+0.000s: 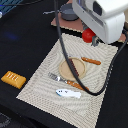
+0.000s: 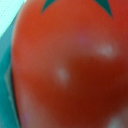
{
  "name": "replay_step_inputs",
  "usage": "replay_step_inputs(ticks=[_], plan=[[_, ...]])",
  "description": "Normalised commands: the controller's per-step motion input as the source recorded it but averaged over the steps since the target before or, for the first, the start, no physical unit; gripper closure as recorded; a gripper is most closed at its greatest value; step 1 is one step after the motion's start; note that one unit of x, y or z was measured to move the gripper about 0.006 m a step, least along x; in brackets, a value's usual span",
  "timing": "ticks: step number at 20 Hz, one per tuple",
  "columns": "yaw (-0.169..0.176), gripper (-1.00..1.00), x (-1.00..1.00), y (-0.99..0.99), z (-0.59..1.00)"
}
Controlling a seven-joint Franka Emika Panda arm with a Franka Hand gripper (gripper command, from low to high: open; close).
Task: Interact with the objects in diverse but meaningful ways.
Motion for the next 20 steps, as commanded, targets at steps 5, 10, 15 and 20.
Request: replay_step_inputs(ticks=[5, 10, 15, 20], plan=[[0.109, 1.00, 0.32, 0.81, -0.34], [-0.059, 1.00, 0.01, 0.94, -0.18], [-0.121, 1.00, 0.00, 0.51, -0.17], [-0.087, 1.00, -0.07, 0.00, -0.16]])
